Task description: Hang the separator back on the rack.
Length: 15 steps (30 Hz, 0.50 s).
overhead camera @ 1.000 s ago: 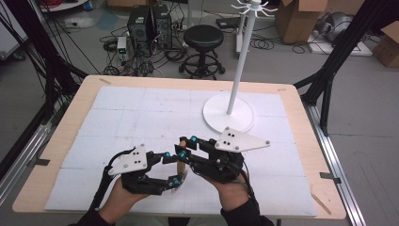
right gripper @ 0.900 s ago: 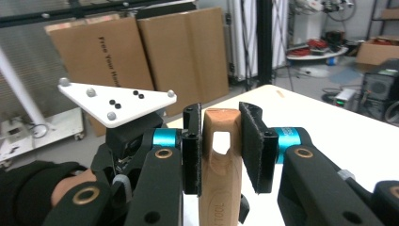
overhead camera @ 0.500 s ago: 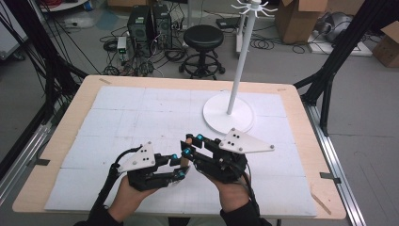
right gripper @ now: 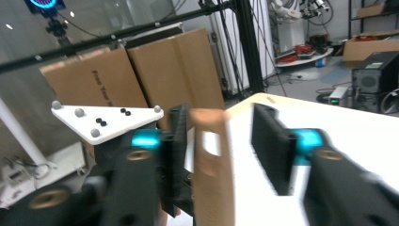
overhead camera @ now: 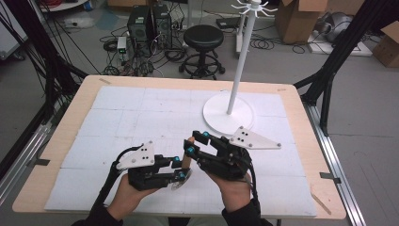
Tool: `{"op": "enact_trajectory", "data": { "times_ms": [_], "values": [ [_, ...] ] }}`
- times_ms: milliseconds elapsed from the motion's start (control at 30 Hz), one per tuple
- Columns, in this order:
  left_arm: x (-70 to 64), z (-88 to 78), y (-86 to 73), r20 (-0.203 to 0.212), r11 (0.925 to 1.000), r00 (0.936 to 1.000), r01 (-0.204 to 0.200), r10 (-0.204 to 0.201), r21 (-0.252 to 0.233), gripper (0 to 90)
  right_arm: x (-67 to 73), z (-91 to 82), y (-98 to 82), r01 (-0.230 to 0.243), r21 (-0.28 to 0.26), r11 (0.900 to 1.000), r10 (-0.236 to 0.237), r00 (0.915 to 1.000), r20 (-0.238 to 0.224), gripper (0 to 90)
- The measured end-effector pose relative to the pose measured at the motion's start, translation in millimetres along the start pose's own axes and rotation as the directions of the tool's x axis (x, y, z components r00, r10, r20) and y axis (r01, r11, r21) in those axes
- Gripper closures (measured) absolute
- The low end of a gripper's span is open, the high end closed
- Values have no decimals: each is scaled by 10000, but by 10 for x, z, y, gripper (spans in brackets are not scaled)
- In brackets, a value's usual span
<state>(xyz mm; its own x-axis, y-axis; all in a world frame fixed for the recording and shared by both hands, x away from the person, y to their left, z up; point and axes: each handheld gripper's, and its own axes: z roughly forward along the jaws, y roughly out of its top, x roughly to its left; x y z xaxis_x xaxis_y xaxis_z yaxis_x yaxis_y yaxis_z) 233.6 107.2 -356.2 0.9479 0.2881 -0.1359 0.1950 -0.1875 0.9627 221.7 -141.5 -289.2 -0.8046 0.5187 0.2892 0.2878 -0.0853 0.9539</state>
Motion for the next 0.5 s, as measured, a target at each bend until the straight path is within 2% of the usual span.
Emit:
{"op": "enact_trajectory", "data": {
  "times_ms": [33,100,133,167,200,233,267,333,367,500],
  "values": [
    [0,0,0,0,10000,10000,0,0,0,718,0,0,0,0,0,10000,0,10000,0,498],
    [2,-13,6,211,9999,9997,103,-101,-92,718,-15,-22,3,62,-170,9998,-65,9998,-186,420],
    [7,-21,9,356,9999,9993,125,-121,-107,718,-28,-35,7,83,-265,9996,-94,9991,-418,382],
    [9,-28,12,496,9997,9986,183,-176,-150,718,-60,-68,9,287,-409,9987,-321,9961,-828,333],
    [14,-34,15,678,9995,9975,233,-219,-191,718,-60,-68,9,287,-409,9987,-321,9961,-828,333],
    [19,-45,18,851,9993,9961,275,-253,-249,718,-100,-101,3,644,-387,9972,-688,9896,-1266,311],
    [23,-53,22,1028,9990,9943,307,-273,-314,718,-100,-101,3,644,-387,9972,-688,9896,-1266,311],
    [33,-72,30,1497,9984,9882,381,-314,-419,718,-146,-125,-15,769,-298,9966,-812,9789,-1877,297],
    [35,-79,34,1784,9979,9833,458,-371,-448,718,-166,-136,-30,824,-278,9962,-864,9734,-2120,292],
    [48,-99,50,2634,9974,9638,546,-402,-477,718,-253,-138,-103,983,-172,9950,-986,9417,-3218,313]
  ]
}}
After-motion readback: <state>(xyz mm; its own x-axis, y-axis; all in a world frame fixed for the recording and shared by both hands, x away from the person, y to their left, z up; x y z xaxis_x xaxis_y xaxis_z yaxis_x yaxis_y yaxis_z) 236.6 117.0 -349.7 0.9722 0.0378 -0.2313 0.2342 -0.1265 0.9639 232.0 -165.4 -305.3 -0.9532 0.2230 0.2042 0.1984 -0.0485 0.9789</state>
